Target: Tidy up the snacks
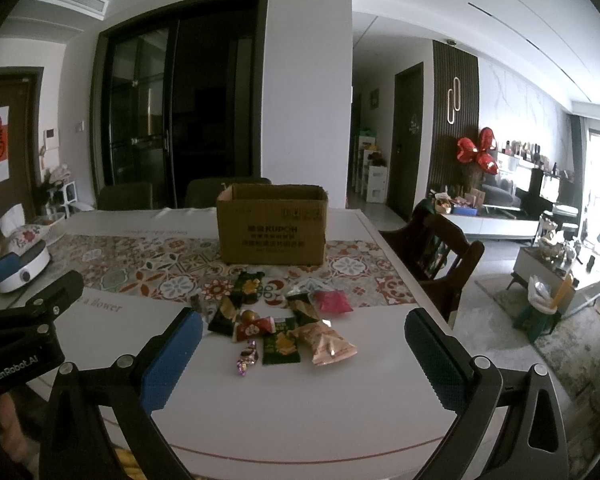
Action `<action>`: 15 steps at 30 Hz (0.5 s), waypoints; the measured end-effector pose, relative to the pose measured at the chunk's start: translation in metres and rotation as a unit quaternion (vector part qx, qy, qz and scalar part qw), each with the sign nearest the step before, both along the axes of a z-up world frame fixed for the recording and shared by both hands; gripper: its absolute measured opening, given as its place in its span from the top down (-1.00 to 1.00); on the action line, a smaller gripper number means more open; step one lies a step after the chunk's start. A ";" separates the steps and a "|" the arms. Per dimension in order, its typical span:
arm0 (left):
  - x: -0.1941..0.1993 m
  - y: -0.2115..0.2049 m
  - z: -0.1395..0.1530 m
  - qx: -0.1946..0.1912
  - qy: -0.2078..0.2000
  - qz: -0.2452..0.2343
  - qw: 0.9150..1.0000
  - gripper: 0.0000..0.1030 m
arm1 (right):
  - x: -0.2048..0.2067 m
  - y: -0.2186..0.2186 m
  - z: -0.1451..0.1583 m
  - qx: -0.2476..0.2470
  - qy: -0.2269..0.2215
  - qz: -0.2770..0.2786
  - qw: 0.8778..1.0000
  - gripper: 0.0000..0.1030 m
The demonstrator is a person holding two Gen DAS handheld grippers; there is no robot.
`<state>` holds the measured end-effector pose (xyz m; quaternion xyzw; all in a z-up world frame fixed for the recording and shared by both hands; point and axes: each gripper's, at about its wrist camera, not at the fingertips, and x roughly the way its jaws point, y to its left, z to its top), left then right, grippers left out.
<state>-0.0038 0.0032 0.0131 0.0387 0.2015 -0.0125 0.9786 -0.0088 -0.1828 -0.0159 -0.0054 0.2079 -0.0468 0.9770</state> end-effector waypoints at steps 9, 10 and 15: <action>-0.001 0.000 0.000 0.000 0.000 0.001 1.000 -1.00 | -0.001 0.000 -0.003 0.000 -0.001 0.000 1.000 -0.99; 0.000 0.000 0.001 0.000 0.000 0.001 1.000 -1.00 | -0.001 0.000 -0.003 0.000 -0.001 0.000 1.000 -0.99; 0.000 0.001 0.001 0.001 0.000 0.001 1.000 -1.00 | -0.001 0.001 -0.006 0.000 -0.002 0.000 1.000 -0.99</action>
